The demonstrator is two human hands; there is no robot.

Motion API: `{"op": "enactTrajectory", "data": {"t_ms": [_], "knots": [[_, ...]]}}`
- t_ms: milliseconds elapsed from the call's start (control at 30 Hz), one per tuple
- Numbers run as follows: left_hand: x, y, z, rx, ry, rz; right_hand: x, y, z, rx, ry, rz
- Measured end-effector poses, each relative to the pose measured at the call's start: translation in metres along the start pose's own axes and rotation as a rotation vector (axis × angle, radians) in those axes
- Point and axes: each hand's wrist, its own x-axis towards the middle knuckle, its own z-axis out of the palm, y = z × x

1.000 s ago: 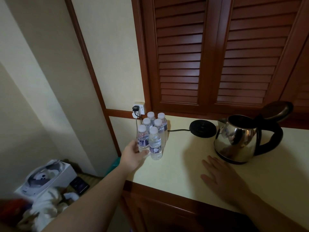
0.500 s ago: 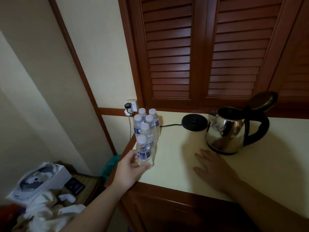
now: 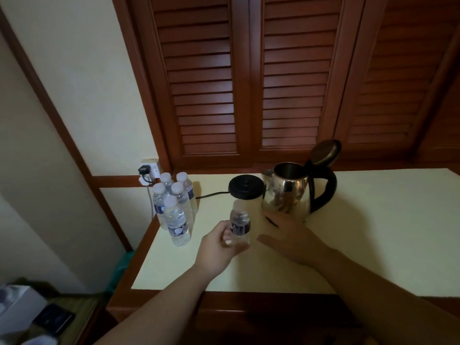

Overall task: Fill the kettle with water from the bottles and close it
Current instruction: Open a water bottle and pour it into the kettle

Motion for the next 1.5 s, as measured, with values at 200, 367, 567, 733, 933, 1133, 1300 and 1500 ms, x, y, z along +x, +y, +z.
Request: {"op": "enactTrajectory", "data": {"t_ms": [200, 367, 567, 733, 933, 1133, 1300, 1500], "knots": [[0.022, 0.007, 0.014, 0.169, -0.048, 0.002, 0.018, -0.056, -0.048, -0.124, 0.156, -0.111], [0.029, 0.004, 0.016, 0.144, -0.122, 0.028, 0.038, -0.081, -0.058, -0.277, 0.17, -0.017], [0.036, 0.0, 0.015, 0.146, -0.168, 0.021, 0.041, -0.085, -0.059, -0.267, 0.117, -0.044], [0.039, -0.001, 0.012, 0.179, -0.215, 0.026, 0.041, -0.074, -0.074, -0.179, -0.096, -0.15], [0.038, 0.0, 0.011, 0.161, -0.236, 0.048, 0.043, -0.076, -0.062, -0.184, 0.129, -0.025], [0.039, 0.004, 0.009, 0.137, -0.252, 0.054, 0.048, -0.065, -0.077, -0.124, -0.061, -0.168], [0.039, 0.0, 0.01, 0.126, -0.238, 0.054, 0.043, -0.048, -0.089, -0.005, 0.079, -0.143], [0.032, 0.008, 0.015, 0.031, -0.191, 0.099, 0.002, 0.006, -0.062, 0.075, 0.167, 0.054]]}}
